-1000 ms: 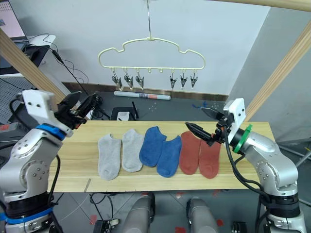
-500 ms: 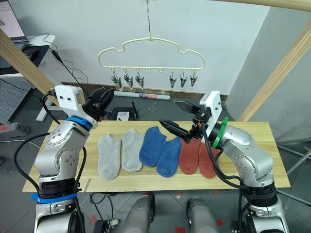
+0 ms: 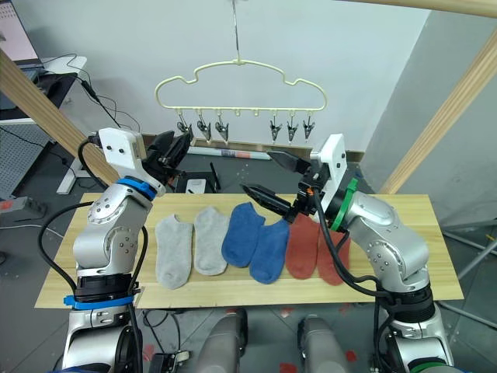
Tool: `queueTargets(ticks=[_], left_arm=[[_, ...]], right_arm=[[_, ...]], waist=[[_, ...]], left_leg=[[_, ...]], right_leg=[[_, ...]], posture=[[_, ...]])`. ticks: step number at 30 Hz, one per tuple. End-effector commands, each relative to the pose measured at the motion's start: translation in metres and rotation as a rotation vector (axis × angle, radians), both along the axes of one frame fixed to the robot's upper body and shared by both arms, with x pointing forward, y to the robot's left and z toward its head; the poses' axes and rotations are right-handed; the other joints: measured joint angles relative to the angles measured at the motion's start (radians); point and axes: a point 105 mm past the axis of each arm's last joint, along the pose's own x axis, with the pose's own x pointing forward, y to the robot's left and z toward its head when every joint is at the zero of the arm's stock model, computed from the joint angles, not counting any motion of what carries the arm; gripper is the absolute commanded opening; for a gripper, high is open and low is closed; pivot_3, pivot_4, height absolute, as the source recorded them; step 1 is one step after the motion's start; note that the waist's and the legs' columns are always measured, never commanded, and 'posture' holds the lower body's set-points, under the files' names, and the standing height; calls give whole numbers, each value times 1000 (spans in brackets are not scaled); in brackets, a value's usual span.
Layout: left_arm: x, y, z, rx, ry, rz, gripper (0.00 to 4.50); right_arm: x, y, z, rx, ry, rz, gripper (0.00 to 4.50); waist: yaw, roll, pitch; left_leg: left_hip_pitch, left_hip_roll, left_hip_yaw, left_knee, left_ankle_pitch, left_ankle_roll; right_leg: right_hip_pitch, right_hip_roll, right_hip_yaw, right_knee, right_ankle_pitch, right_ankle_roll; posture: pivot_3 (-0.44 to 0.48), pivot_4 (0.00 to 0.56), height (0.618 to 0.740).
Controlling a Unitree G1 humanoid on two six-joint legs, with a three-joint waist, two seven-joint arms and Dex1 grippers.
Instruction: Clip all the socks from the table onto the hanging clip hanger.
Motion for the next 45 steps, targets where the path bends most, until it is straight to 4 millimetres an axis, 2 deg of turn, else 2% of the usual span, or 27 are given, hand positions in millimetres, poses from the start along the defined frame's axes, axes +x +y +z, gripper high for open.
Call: queueTargets(ticks=[1,9,27,45], left_arm=[[-1,-3,15,16,-72,3,1860],[1,-3,16,38,-97,26,1860],[12,-2,21,43,-119,42,1860],[16,-11,19,62,-133,25,1860]], right_arm=[[-10,4,17,30,-61,21,4500],[-10,4,22,44,-63,16,4500],[-10,-4,17,57,-52,11,4500],[-10,-2,29,69,-49,-10,4500]], waist=[[0,0,0],[-1,0,0],[-1,0,0],[-3,0,1]], left_leg=[[0,0,0,0,0,0],[0,0,0,0,0,0],[0,0,0,0,0,0],[0,0,0,0,0,0]], right_leg=[[0,0,0,0,0,0],[0,0,0,0,0,0],[0,0,0,0,0,0],[0,0,0,-1,0,0]], posture=[[26,276,740],[18,273,740],[2,290,740],[-9,299,740]])
